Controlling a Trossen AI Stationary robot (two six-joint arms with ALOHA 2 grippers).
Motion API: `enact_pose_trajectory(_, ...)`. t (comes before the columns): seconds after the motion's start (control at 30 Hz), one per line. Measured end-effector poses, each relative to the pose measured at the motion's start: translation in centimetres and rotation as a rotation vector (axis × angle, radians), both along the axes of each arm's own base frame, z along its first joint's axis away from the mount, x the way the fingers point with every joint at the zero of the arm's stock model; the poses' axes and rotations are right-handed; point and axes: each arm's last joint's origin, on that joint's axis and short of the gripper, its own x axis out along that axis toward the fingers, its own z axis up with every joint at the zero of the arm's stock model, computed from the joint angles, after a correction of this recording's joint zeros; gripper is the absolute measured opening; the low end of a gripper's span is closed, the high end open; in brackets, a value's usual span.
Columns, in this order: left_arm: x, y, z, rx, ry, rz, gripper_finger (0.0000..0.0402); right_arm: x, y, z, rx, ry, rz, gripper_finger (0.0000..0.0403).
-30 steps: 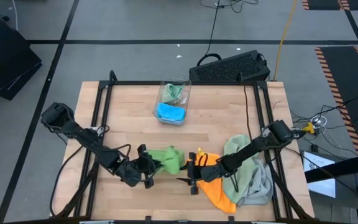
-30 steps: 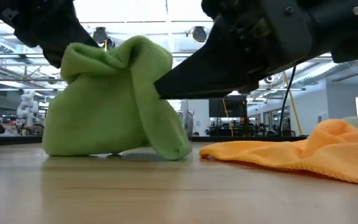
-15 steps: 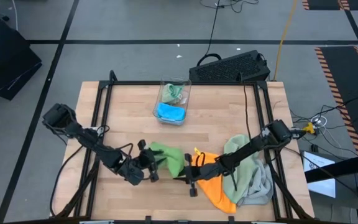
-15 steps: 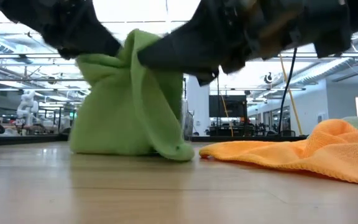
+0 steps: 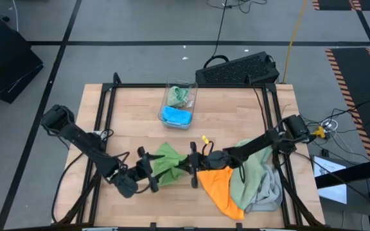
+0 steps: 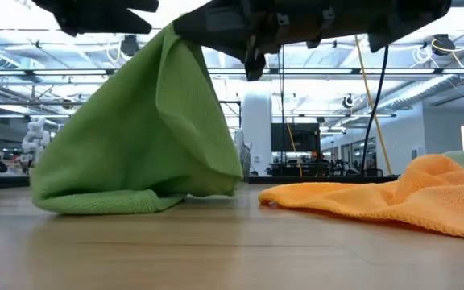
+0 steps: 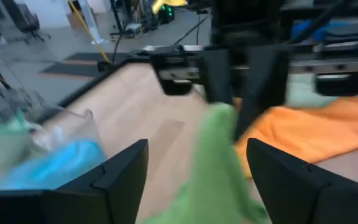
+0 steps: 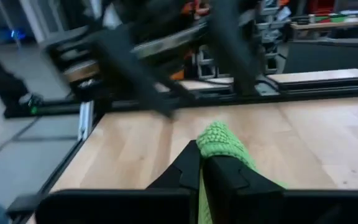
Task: Fold microfiber towels
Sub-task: Fold the green towel
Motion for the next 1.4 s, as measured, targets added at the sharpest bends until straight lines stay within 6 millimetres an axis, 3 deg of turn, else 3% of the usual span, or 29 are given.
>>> enact_pose_trajectory(0.2,0.2,-1.8,-1.9,-0.087,-0.034,-0.009,0.0233,0.4,-1.1,0.7,0.038,-0.072,-0.032,0.0006)
enact_pose_trajectory(0.4,1.6,-2.2,-4.8,-0.09,-0.025,0.025,0.0195,0.7,-2.2,1.6,0.051,-0.159,-0.058,0.0006)
enact_pose_trajectory(0.63,2.8,-1.2,-7.4,-0.166,-0.039,0.129,0.0211,0.9,-3.1,1.7,0.018,-0.169,-0.084,0.0006)
enact_pose_trajectory(0.93,4.6,-0.9,-7.2,-0.248,-0.035,-0.017,0.0218,1.1,-4.3,1.7,-0.028,-0.17,-0.113,0.0006)
enact_pose_trajectory(1.23,5.2,-1.1,-6.6,-0.28,-0.016,-0.191,0.0167,1.2,-5.3,1.8,-0.105,-0.152,-0.151,0.0006)
enact_pose_trajectory(1.4,5.0,-1.6,-6.2,-0.236,-0.038,-0.227,0.0135,0.6,-5.8,3.2,-0.131,-0.122,-0.168,0.0006)
